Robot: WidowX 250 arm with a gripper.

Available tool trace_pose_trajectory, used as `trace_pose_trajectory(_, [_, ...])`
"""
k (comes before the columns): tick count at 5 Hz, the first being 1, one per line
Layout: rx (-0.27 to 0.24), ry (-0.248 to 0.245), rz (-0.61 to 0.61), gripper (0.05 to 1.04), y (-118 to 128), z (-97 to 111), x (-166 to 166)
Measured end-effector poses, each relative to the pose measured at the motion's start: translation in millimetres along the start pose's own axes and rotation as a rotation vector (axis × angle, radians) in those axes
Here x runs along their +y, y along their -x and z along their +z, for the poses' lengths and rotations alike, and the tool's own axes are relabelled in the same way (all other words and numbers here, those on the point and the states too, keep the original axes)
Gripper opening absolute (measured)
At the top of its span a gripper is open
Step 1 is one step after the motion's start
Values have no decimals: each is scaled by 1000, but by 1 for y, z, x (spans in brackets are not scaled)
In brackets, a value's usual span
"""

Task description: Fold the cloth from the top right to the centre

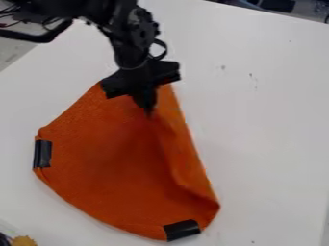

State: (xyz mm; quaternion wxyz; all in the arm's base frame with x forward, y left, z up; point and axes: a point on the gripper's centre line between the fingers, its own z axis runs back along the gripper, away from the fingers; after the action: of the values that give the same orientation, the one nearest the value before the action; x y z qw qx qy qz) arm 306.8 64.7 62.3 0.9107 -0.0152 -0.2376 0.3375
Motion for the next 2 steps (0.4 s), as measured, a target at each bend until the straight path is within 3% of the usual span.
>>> trace_pose_trajectory(1, [47,-37,-58,91,-3,-1,17])
trace_pose_trajectory(2, [85,-33,-76,255,1,-14,25])
